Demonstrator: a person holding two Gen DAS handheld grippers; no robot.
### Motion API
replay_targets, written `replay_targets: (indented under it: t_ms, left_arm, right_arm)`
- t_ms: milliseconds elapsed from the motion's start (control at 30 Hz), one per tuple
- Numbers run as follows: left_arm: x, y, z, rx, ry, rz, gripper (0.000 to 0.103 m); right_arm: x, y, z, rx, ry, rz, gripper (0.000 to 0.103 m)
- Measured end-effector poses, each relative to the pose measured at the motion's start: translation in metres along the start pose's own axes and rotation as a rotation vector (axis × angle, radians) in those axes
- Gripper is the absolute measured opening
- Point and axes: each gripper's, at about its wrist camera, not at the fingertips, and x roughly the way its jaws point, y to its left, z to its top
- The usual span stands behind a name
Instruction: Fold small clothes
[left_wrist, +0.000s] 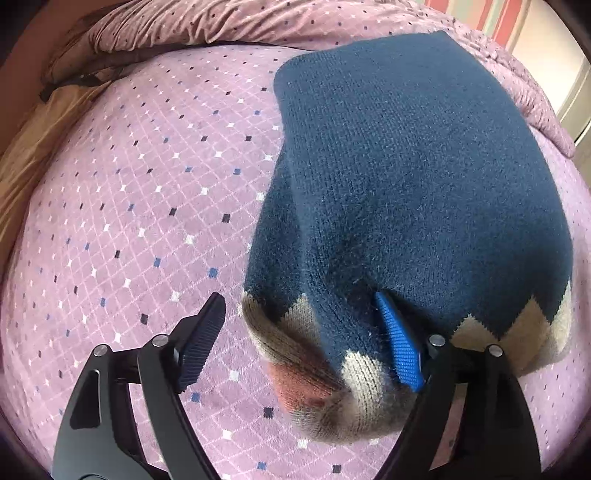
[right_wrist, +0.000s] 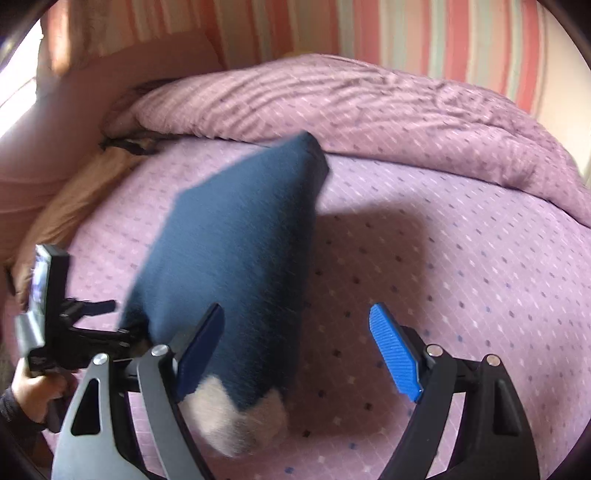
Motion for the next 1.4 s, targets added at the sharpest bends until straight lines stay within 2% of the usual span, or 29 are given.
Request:
replay_targets:
  t_ms: [33,67,100,133,200,300,467,633,767,833,933,1033,1200,1233,1267,1400]
  left_arm:
    - [-0.001,-0.002,0.001,0.010,-0.001,0.006,0.082]
    - [-0.001,-0.003,0.001,0.013,0.000,0.008,0.082]
    - [-0.001,-0.003,0.001,0.013,0.002,0.008,0.082]
    - [-0.001,-0.002,0.002,0.011,0.006,0.005,0.081]
    - [-0.001,-0.002,0.003,0.011,0.011,0.000,0.082]
    - [0.000,-0.002,0.003,0.015,0.013,0.002,0.082]
    - [0.002,-0.003,0.006,0.017,0.012,-0.019,0.085]
    - [0.006,-0.007,0.009,0.020,0.000,-0.019,0.087]
    - [0.010,-0.002,0.010,-0.007,0.001,-0.018,0.096]
    - [0.010,-0.001,0.012,-0.007,0.001,-0.016,0.097]
    - [0.006,-0.003,0.013,0.003,-0.007,-0.010,0.097]
    - [-0.004,-0.003,0.014,-0.001,-0.018,-0.018,0.100]
    - [-0.025,-0.006,0.012,0.037,-0.038,-0.001,0.100]
    - [-0.029,-0.004,0.010,0.034,-0.042,-0.003,0.100]
    - [-0.034,-0.002,0.008,0.023,-0.043,-0.007,0.100]
    - [-0.054,0.013,-0.007,-0.059,-0.050,-0.018,0.100]
  right_arm:
    - [0.002,0.005,0.003,-0.026,0.007,0.016,0.077]
    - [0.006,0.011,0.007,-0.054,0.014,0.028,0.061]
    - [0.009,0.016,0.010,-0.080,0.023,0.037,0.053]
    - [0.016,0.022,0.015,-0.108,0.034,0.044,0.050]
    - [0.024,0.029,0.022,-0.139,0.032,0.053,0.050]
    - [0.051,0.036,0.031,-0.163,0.089,0.054,0.049]
    - [0.096,0.029,0.018,-0.175,0.175,-0.021,0.055]
    - [0.115,0.023,0.008,-0.174,0.185,-0.056,0.060]
    - [0.122,0.014,0.010,-0.136,0.196,-0.031,0.064]
    - [0.122,0.014,0.011,-0.143,0.198,-0.034,0.064]
    - [0.113,0.013,0.015,-0.116,0.180,-0.018,0.066]
    - [0.092,0.007,0.015,-0.061,0.141,0.001,0.085]
    - [0.050,0.010,0.000,-0.071,0.096,-0.015,0.087]
    - [0.043,0.011,-0.006,-0.068,0.091,-0.027,0.090]
    - [0.037,0.011,-0.011,-0.063,0.088,-0.039,0.094]
    - [0.021,0.022,-0.035,-0.068,0.049,-0.055,0.094]
